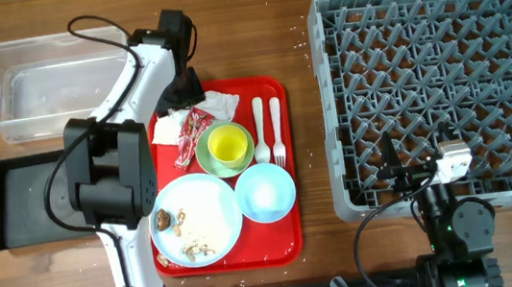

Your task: Sort waste into correct bins and load items into the dishwasher rack

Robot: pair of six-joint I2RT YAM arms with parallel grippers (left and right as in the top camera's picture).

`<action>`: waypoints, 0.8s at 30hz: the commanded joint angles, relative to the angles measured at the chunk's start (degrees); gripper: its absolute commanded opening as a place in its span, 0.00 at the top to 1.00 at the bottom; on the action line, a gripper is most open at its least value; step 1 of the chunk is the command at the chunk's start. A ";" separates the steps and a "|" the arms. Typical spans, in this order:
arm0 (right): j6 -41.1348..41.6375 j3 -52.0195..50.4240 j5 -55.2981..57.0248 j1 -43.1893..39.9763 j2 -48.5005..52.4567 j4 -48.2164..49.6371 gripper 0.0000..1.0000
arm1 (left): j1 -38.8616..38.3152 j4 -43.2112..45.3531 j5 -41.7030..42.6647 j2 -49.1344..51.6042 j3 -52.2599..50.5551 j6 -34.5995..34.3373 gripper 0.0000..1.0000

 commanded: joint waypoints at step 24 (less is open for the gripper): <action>-0.72 -0.07 -0.85 -0.28 -0.37 0.20 0.00 | -7.02 -1.09 -1.38 -12.79 -0.52 -1.18 0.96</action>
